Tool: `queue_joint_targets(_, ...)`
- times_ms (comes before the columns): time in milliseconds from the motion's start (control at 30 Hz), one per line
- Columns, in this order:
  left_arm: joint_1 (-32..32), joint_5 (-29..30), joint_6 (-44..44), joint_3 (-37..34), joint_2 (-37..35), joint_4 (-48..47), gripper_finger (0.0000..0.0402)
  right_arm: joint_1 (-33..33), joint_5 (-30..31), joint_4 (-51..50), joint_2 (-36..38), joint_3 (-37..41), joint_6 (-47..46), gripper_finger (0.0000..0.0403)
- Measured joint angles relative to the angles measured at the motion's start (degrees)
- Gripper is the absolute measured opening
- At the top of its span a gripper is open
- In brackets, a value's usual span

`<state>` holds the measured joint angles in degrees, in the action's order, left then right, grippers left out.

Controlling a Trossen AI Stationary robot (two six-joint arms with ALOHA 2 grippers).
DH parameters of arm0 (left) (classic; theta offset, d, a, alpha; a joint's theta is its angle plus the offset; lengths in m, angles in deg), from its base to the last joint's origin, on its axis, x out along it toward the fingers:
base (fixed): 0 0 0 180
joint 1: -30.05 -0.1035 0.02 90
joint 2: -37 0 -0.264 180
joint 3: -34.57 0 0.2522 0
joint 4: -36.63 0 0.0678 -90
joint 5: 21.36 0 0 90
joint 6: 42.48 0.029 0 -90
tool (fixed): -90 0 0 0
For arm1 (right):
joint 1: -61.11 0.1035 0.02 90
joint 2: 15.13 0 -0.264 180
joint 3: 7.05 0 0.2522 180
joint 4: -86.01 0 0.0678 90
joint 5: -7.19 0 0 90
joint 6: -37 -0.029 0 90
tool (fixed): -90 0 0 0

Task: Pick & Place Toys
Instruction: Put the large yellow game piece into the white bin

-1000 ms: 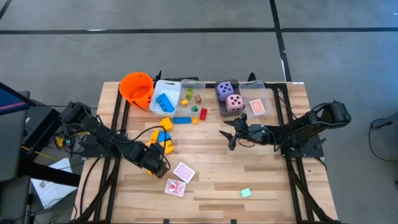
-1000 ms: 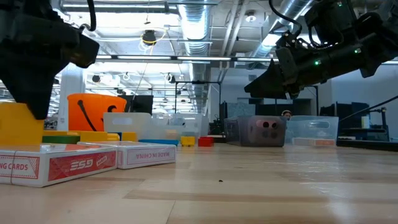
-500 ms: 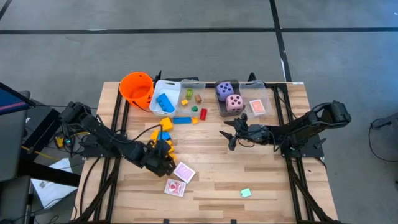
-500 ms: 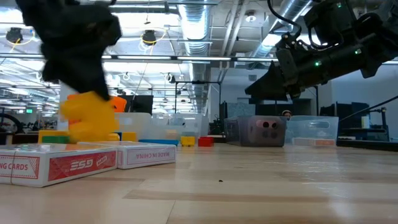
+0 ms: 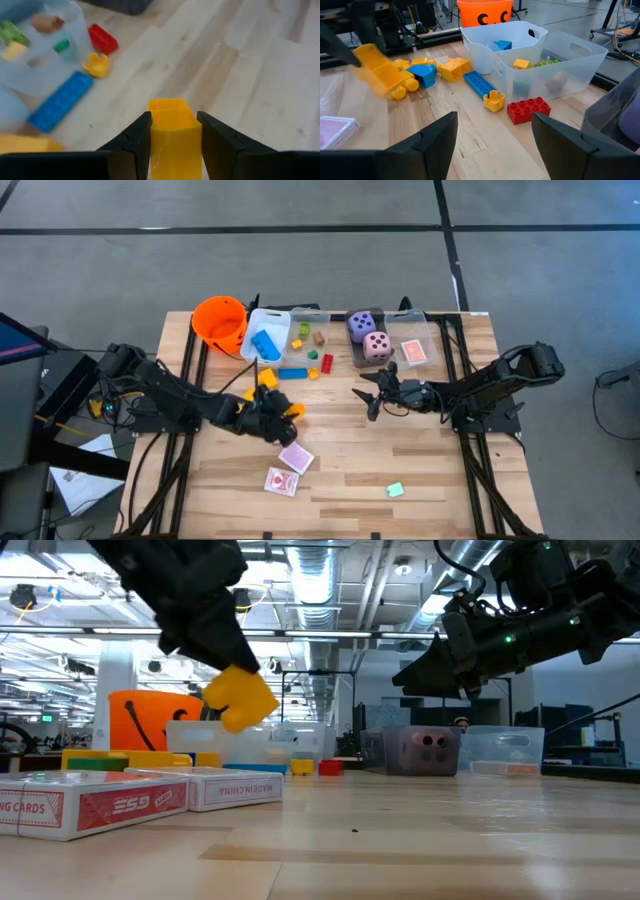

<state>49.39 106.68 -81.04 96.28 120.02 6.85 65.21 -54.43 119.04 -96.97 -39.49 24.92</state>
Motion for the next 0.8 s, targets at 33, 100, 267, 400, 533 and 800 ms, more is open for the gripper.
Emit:
queue_joint_targets(33,-0.74,0.01,1.39,0.0,0.0,0.34,0.0126,0.0,0.0,0.0,0.0,0.0,0.0,0.0249)
queue_joint_targets(100,-2.23,0.0,4.08,0.0,0.0,0.83,0.0126,0.0,0.0,0.0,0.0,0.0,0.0,0.0249)
queue_joint_targets(267,-5.89,0.0,10.84,0.0,-0.01,3.95,0.0126,0.0,0.01,0.0,0.0,0.0,-0.09,0.0249)
queue_joint_targets(400,-8.31,-0.03,17.17,0.0,-0.02,8.15,0.0126,0.0,0.02,-0.02,0.0,0.0,-1.35,0.0249)
queue_joint_targets(533,-9.88,-0.05,21.92,0.0,-0.02,10.5,0.0126,0.16,0.02,-0.04,0.0,0.0,-2.46,0.0249)
queue_joint_targets(800,-12.53,-0.09,23.96,0.0,-0.02,10.73,0.0126,0.37,0.04,-0.09,0.0,0.0,-4.29,0.0249)
